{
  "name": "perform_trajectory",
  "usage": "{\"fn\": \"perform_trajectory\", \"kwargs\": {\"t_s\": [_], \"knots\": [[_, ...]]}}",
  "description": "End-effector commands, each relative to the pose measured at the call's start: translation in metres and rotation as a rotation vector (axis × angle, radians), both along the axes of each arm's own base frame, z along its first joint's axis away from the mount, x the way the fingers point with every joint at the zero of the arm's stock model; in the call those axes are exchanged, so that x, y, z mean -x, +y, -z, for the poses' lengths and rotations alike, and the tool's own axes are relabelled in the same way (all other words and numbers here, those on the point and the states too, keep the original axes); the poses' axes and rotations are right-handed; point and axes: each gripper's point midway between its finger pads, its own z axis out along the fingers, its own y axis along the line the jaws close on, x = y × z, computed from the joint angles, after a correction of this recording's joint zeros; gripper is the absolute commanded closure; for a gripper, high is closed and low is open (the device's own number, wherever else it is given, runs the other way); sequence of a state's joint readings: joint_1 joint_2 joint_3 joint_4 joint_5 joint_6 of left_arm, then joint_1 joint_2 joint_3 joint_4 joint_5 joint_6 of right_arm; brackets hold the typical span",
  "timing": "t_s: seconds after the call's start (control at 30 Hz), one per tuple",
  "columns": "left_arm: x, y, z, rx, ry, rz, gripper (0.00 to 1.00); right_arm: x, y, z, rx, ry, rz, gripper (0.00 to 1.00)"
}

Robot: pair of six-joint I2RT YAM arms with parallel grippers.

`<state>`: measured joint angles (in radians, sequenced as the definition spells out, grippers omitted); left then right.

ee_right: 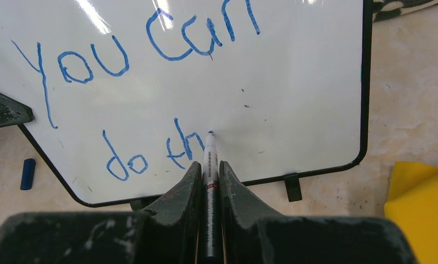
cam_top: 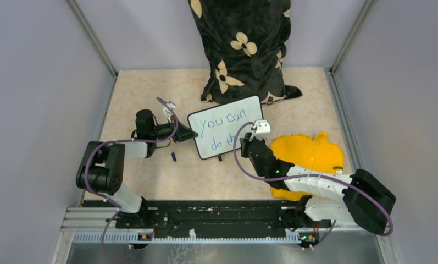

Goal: Write a sentence on the whiteboard

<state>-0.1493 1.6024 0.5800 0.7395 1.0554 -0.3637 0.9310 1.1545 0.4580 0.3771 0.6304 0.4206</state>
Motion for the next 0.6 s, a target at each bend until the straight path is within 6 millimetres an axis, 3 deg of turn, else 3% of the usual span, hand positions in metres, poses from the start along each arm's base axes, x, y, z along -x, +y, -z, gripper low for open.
{"fn": "perform_trajectory", "kwargs": {"t_s": [0.0,0.57], "knots": [[0.0011,0.0,0.0255,-0.046,0.094,-0.033,0.86,-0.0006,-0.0015,-0.005,-0.05,-0.009,0.006,1.0],[0.0014,0.0001,0.0265,-0.048,0.095,-0.032,0.86,0.004,-0.0071,0.0006,-0.051,0.003,0.01,1.0]]}}
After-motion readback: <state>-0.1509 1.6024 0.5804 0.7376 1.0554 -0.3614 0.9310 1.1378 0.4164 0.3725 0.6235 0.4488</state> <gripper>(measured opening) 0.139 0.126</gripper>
